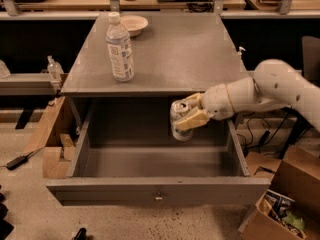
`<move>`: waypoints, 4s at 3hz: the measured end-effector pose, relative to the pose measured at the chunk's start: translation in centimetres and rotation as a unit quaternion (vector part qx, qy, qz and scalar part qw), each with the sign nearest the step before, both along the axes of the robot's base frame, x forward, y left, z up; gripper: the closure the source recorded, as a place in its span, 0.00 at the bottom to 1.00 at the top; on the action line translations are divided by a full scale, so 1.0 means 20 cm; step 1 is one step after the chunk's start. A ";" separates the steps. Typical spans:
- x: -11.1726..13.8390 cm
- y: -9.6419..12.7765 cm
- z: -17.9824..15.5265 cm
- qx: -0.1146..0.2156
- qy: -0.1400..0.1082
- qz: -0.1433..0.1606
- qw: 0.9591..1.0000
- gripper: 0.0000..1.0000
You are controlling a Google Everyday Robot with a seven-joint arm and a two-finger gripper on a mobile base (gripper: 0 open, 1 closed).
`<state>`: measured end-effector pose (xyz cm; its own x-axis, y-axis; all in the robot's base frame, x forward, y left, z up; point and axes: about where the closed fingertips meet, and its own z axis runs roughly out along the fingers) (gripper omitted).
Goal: Pick 7up can from top drawer and place on counter
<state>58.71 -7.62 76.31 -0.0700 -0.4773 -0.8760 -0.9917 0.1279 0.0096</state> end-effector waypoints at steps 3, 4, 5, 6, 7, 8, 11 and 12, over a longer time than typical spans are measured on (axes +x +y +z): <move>0.38 -0.02 1.04 -0.034 0.014 -0.056 0.998 1.00; 0.67 -0.05 1.24 -0.007 -0.058 -0.125 0.990 1.00; 0.95 -0.21 1.34 0.007 -0.123 -0.222 0.967 1.00; 1.09 -0.33 1.29 0.006 -0.136 -0.275 0.952 1.00; 1.25 -0.38 1.01 0.001 -0.114 -0.319 0.941 1.00; 1.33 -0.38 0.79 0.005 -0.091 -0.338 0.937 1.00; 1.37 -0.38 0.63 0.011 -0.073 -0.351 0.934 0.82; 1.37 -0.37 0.62 0.011 -0.072 -0.350 0.934 0.58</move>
Offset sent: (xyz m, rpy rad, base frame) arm 0.0762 -0.0281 0.3141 -0.0918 -0.0444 -0.1166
